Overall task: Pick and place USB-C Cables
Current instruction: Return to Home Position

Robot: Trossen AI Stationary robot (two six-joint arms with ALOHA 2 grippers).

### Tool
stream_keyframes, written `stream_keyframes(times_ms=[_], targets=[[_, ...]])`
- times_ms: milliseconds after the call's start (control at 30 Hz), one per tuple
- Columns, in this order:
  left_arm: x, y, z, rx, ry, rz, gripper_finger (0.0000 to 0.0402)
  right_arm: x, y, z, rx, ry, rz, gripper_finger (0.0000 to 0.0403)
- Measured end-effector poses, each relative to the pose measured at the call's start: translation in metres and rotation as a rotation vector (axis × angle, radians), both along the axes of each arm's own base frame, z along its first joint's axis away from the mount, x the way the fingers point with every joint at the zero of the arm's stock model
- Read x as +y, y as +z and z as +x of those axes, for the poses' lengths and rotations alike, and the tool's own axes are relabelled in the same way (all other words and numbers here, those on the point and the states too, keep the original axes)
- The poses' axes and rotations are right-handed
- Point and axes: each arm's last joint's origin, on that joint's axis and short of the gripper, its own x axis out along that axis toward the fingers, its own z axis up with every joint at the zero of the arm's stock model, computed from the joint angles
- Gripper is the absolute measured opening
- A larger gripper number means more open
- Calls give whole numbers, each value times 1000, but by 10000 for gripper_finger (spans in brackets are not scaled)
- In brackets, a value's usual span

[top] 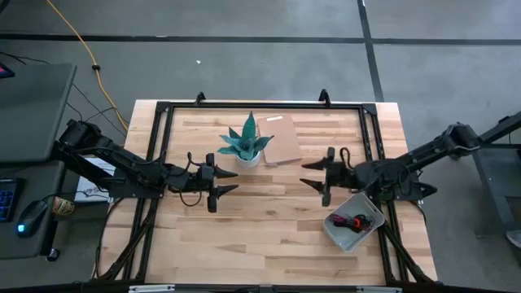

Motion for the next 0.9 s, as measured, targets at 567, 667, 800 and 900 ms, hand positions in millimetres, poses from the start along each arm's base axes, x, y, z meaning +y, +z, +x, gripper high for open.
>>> stream_keyframes(times_ms=[567, 667, 800, 900], targets=[[0, 3, 0, -27, 0, -6, 161, -8, 5, 1, -145, 81, -61, 200], [0, 3, 0, -28, 0, -6, 161, -8, 5, 1, -146, 82, -61, 200], [0, 3, 0, -27, 0, -6, 161, -8, 5, 1, -145, 82, -60, 200], [0, 3, 0, -27, 0, -6, 161, -8, 5, 1, -145, 82, -60, 200]])
